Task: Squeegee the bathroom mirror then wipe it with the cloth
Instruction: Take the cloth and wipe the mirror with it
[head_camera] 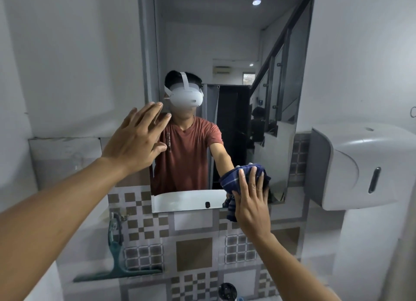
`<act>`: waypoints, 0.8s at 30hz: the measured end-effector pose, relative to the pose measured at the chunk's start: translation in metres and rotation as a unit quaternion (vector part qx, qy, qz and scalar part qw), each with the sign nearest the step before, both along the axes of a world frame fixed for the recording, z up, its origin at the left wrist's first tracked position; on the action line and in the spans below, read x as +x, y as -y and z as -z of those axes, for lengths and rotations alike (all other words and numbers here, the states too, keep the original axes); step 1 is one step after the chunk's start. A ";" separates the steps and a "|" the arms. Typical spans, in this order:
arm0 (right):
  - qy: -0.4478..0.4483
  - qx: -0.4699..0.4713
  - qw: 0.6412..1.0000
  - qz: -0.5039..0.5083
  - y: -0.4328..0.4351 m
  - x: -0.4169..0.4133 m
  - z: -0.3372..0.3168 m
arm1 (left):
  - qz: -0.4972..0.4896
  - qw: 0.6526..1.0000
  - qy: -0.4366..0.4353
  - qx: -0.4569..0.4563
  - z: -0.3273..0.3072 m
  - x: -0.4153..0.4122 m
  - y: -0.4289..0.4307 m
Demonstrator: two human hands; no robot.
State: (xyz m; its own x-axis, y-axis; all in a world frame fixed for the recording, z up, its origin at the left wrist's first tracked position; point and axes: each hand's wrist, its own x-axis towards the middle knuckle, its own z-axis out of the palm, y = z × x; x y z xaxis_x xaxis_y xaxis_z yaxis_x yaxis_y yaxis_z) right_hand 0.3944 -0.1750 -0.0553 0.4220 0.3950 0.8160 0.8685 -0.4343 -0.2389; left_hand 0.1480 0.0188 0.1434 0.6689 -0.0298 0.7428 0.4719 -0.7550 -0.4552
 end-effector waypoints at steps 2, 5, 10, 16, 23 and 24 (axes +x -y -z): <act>0.014 -0.002 1.000 -0.007 -0.008 -0.007 0.001 | -0.002 1.000 0.002 0.000 0.000 -0.001 0.001; 0.036 -0.002 0.999 -0.016 -0.020 -0.015 -0.012 | -0.007 1.000 0.005 0.001 0.003 -0.002 -0.001; 0.098 -0.010 0.994 -0.057 -0.045 -0.035 -0.042 | 0.000 1.000 0.008 -0.012 0.007 0.000 -0.004; 0.269 -0.129 0.947 -0.117 -0.071 -0.073 -0.053 | 0.004 1.000 0.015 -0.021 0.009 0.001 -0.006; 0.373 -0.264 0.870 -0.187 -0.095 -0.096 -0.042 | -0.004 1.000 0.011 -0.018 0.008 0.002 -0.006; 0.384 -0.276 0.861 -0.187 -0.095 -0.096 -0.040 | -0.004 1.000 0.011 -0.018 0.008 0.001 -0.006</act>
State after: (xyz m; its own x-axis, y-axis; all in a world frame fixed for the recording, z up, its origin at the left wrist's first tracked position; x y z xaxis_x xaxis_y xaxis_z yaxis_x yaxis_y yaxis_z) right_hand 0.2982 -0.0803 -0.0156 -0.3996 0.8026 0.4429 0.7820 0.0463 0.6216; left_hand 0.1495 0.0244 0.1355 0.6527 0.0022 0.7576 0.4875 -0.7666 -0.4179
